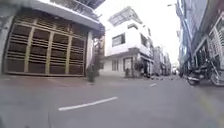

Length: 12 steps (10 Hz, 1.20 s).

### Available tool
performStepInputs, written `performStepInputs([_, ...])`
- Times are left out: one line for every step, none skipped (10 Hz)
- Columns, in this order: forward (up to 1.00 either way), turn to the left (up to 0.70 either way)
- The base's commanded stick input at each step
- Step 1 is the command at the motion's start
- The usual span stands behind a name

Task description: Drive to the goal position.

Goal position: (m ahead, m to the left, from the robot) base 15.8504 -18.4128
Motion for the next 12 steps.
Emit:
performStepInputs([1.0,-0.4])
performStepInputs([1.0,-0.4])
performStepInputs([1.0,-0.4])
performStepInputs([1.0,-0.4])
performStepInputs([1.0,-0.4])
performStepInputs([1.0,-0.4])
performStepInputs([1.0,-0.4])
performStepInputs([1.0,-0.4])
performStepInputs([1.0,-0.4])
performStepInputs([1.0,-0.4])
performStepInputs([1.0,-0.4])
performStepInputs([1.0,-0.4])
